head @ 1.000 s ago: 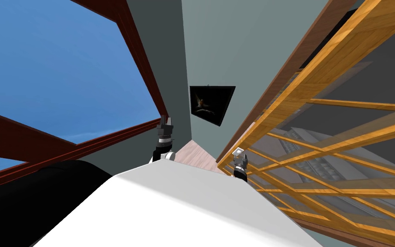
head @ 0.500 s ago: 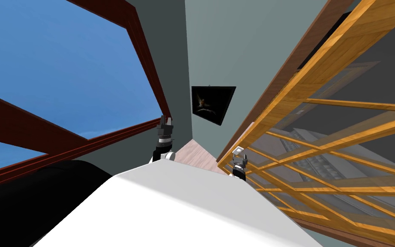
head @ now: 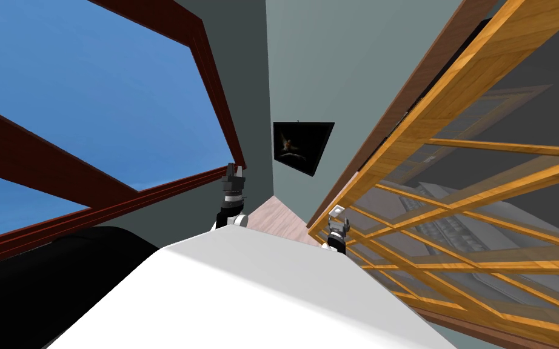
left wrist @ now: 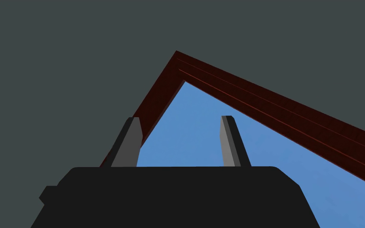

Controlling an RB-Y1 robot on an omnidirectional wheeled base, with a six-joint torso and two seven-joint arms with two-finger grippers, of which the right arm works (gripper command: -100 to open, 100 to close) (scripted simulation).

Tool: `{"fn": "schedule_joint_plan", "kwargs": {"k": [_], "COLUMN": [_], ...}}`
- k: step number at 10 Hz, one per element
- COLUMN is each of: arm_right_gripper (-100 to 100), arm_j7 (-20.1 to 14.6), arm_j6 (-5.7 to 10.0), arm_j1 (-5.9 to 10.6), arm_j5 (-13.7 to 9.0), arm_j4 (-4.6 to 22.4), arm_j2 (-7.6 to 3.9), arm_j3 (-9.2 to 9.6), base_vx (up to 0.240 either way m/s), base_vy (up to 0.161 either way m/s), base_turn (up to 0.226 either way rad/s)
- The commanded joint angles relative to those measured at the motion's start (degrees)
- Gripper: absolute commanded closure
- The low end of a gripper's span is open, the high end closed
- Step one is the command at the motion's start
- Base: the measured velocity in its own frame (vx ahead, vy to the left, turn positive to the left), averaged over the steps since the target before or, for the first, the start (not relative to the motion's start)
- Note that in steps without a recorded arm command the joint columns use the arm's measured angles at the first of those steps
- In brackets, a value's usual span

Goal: Pull the door open

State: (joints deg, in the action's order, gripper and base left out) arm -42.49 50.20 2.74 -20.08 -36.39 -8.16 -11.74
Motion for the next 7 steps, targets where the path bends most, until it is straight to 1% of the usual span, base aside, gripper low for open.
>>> {"fn": "schedule_joint_plan", "kwargs": {"k": [1,2,3,4,5,6,7], "arm_right_gripper": [-100,-100,-100,-100,-100,-100,-100], "arm_j7": [-2.86,-3.9,-5.91,-6.28,-8.57,-10.04,-11.02], "arm_j6": [0.13,0.13,0.15,0.15,0.18,0.21,0.21], "arm_j1": [0.67,0.67,1.05,1.05,1.42,1.79,1.79], "arm_j5": [-0.97,-0.97,-1.62,-1.62,-2.26,-2.89,-2.89], "arm_j4": [0.46,0.46,0.64,0.64,0.81,0.98,0.98], "arm_j2": [0.47,0.47,0.79,0.79,1.11,1.43,1.43], "arm_j3": [-0.07,-0.07,-0.12,-0.12,-0.17,-0.22,-0.22], "base_vx": [-0.072,-0.054,-0.052,-0.041,-0.048,-0.078,-0.059], "base_vy": [-0.01,-0.012,-0.012,-0.01,-0.004,-0.001,-0.008], "base_turn": [0.061,0.03,0.053,0.02,0.037,0.079,0.021]}}
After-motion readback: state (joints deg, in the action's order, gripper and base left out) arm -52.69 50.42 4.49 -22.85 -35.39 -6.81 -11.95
